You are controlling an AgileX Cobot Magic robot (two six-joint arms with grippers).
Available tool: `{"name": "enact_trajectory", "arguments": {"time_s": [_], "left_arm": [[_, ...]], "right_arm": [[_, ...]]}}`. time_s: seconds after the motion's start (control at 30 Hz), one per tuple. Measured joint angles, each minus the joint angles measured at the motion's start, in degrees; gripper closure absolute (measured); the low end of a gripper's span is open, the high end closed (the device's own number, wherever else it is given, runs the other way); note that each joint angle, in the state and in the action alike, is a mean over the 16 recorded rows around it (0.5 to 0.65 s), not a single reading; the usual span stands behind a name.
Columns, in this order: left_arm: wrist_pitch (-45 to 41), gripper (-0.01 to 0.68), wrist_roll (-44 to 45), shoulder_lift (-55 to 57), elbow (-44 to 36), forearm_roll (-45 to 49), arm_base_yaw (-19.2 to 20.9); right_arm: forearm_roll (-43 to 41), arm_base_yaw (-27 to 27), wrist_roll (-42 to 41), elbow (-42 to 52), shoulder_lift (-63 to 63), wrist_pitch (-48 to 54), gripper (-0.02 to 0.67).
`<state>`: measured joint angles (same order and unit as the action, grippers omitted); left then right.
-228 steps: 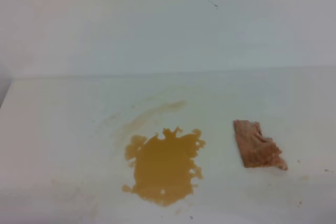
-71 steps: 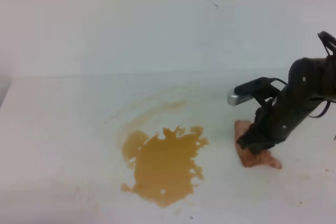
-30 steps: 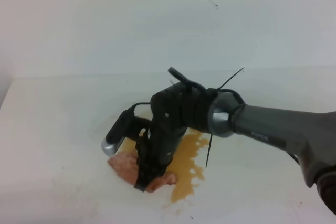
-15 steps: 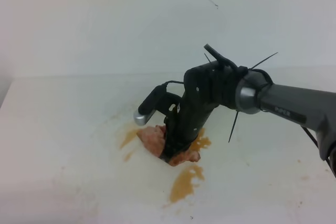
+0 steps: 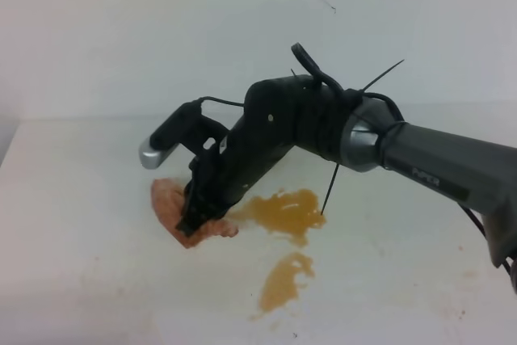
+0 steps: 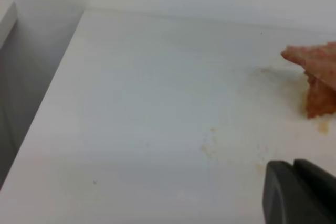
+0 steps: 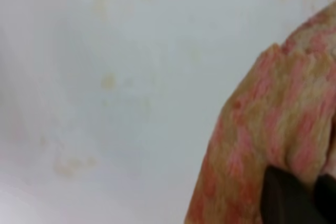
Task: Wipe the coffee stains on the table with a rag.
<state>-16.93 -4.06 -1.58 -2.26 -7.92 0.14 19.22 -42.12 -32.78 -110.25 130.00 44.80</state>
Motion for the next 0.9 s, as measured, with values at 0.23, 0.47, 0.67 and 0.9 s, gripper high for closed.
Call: {"name": "enact_trajectory", "arguments": {"time_s": [0.23, 0.47, 0.67, 0.9], "left_arm": [[0.00, 0.672, 0.00, 0.00, 0.00, 0.00, 0.00], [0.00, 0.672, 0.00, 0.00, 0.00, 0.00, 0.00], [0.00, 0.672, 0.00, 0.00, 0.00, 0.00, 0.00], [0.00, 0.672, 0.00, 0.00, 0.00, 0.00, 0.00]], "right_arm": [[1.60, -1.08, 0.89, -5.45, 5.42, -0.41, 0.649], [-0.68, 0.12, 4.74, -8.01, 10.07, 0.09, 0.649], [-5.35, 2.73, 9.35, -8.41, 11.26, 1.59, 0.649], [-10.38, 6.01, 13.36, -8.42, 10.58, 5.16, 0.649]]}}
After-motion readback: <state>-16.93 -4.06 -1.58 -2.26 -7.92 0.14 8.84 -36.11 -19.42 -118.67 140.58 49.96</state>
